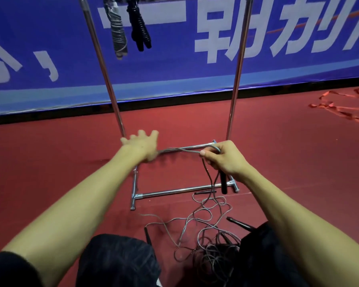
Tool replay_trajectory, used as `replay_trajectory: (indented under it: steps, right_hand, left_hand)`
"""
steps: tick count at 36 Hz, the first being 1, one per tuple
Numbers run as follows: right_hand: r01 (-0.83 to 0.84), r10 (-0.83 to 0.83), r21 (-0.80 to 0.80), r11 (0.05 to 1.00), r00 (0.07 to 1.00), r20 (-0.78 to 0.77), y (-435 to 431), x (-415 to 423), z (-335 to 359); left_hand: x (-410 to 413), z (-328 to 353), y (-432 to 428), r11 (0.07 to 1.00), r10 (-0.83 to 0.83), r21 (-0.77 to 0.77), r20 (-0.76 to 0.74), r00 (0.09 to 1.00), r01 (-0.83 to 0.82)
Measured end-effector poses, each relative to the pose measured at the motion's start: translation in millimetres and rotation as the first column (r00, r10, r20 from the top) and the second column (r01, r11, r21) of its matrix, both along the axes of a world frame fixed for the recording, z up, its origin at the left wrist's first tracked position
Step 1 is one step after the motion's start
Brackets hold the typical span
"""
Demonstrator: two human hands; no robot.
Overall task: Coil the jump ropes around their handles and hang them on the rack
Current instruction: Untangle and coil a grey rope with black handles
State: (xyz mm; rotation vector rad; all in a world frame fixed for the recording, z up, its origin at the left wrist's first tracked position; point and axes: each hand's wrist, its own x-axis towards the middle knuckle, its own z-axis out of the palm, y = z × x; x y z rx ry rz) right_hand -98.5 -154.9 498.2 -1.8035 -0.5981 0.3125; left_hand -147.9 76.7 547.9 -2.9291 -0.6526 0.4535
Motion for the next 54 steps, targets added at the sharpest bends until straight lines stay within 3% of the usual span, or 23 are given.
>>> replay_trajectory:
  steps: [2, 5, 7, 11, 13, 17, 21, 23, 25, 27, 31, 36, 38, 43, 47, 49, 51, 54]
  right_hand:
    - [-0.014, 0.015, 0.049, 0.999, 1.0, -0.011, 9.9, -0.9, 5.5]
    - [-0.027, 0.028, 0.086, 0.996, 1.0, -0.01, 14.6, -1.3, 12.4]
    - [-0.024, 0.026, 0.101, 0.995, 1.0, -0.016, 7.7, 0.6, 13.4]
    - [-0.075, 0.075, 0.023, 0.997, 0.997, -0.012, -7.6, 1.2, 6.3]
    - [-0.07, 0.07, -0.013, 0.997, 0.998, -0.007, -12.0, 0.9, -0.1]
    - [-0.033, 0.038, -0.103, 0.994, 0.998, 0.053, -22.1, 4.2, -9.8]
    - [-0.058, 0.064, -0.144, 0.988, 0.997, 0.043, -16.4, 2.7, -15.1]
    - [-0.057, 0.058, -0.078, 0.995, 0.998, 0.012, -6.8, 1.0, -15.3]
    - [-0.053, 0.054, 0.003, 0.999, 0.998, -0.034, 2.7, 0.8, -15.4]
    - [-0.07, 0.075, 0.057, 0.996, 0.994, -0.077, 8.8, 1.0, -14.9]
    - [-0.108, 0.117, 0.099, 0.989, 0.989, -0.092, 6.6, -1.6, -12.3]
    - [-0.076, 0.104, 0.146, 0.986, 0.976, -0.193, 4.4, -1.9, -19.9]
    - [-0.055, 0.099, 0.175, 0.983, 0.961, -0.258, 5.4, -0.2, -25.4]
    - [-0.066, 0.101, 0.13, 0.989, 0.955, -0.28, 5.4, 7.6, -37.6]
    - [-0.067, 0.077, 0.061, 0.996, 0.98, -0.185, 16.5, 11.3, -39.8]
    - [-0.029, 0.054, 0.117, 0.993, 0.974, -0.22, 24.0, 14.2, -42.5]
    - [0.005, 0.043, 0.168, 0.986, 0.958, -0.284, 30.4, 17.2, -45.1]
    - [-0.016, 0.069, 0.165, 0.986, 0.945, -0.321, 40.1, 21.4, -48.0]
  left_hand:
    - [0.6, 4.7, -36.4, 0.984, -0.158, -0.075, 0.024, 0.987, 0.16]
    - [-0.1, 2.6, -68.1, 0.852, -0.485, -0.197, 0.055, 0.873, 0.485]
    - [-1.0, -1.7, -66.0, 0.807, -0.526, -0.204, 0.177, 0.832, 0.554]
    - [4.5, -2.2, -39.6, 0.784, -0.621, 0.173, 0.218, 0.753, 0.596]
    - [8.4, 2.6, -18.4, 0.794, -0.601, 0.273, 0.216, 0.769, 0.544]
    - [9.2, 10.0, 33.9, 0.94, -0.318, 0.229, 0.319, 0.893, 0.253]
    - [2.8, 0.4, 41.0, 0.993, -0.035, 0.113, 0.118, 0.992, 0.022]
    - [6.0, -6.0, 21.9, 0.967, -0.214, -0.107, 0.15, 0.965, 0.231]
    - [5.2, -9.2, -11.0, 0.778, -0.446, -0.36, 0.262, 0.856, 0.515]
    - [1.9, -15.7, -39.4, 0.68, -0.527, -0.409, 0.303, 0.794, 0.608]
    - [-1.3, -31.4, -57.7, 0.724, -0.529, -0.269, 0.375, 0.762, 0.635]
    - [-1.1, -29.3, -50.7, 0.763, -0.636, 0.082, 0.269, 0.723, 0.641]
    - [1.6, -29.0, -40.1, 0.776, -0.626, 0.141, 0.286, 0.725, 0.615]
    - [9.9, -29.9, 1.9, 0.894, -0.431, 0.088, 0.434, 0.791, 0.439]
    - [11.9, -49.5, 3.7, 0.931, -0.327, -0.028, 0.378, 0.866, 0.364]
    - [16.2, -59.5, -1.3, 0.938, -0.291, -0.102, 0.29, 0.912, 0.332]
    - [17.8, -66.5, -9.8, 0.886, -0.308, -0.271, 0.26, 0.915, 0.375]
    - [16.2, -69.8, -29.4, 0.676, -0.365, -0.479, 0.443, 0.819, 0.56]
